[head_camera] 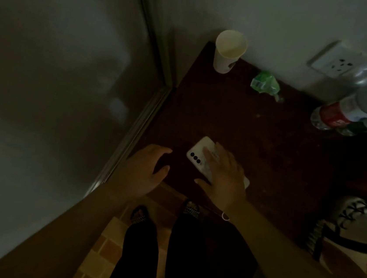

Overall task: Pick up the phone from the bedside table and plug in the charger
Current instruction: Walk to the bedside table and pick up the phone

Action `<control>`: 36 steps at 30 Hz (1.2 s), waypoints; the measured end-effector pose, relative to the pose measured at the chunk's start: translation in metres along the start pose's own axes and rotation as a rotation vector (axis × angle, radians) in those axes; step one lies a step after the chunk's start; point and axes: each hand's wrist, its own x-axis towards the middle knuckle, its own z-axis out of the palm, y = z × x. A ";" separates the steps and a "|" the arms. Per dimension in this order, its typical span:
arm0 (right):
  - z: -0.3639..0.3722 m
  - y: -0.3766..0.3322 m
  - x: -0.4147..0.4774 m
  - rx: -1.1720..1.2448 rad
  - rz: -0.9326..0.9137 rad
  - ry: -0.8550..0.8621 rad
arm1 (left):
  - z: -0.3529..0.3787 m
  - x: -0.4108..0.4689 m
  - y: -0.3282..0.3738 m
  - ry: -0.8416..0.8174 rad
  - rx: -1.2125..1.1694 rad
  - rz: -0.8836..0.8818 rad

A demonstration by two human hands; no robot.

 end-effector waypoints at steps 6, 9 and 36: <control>0.005 0.005 -0.002 -0.050 0.034 0.026 | 0.011 -0.007 -0.007 0.006 -0.018 -0.030; 0.004 0.004 -0.001 -0.089 0.034 0.009 | 0.013 -0.006 -0.006 0.020 -0.028 -0.022; -0.182 -0.218 -0.144 0.448 -0.395 -0.033 | -0.148 -0.261 0.104 0.648 -0.062 -0.127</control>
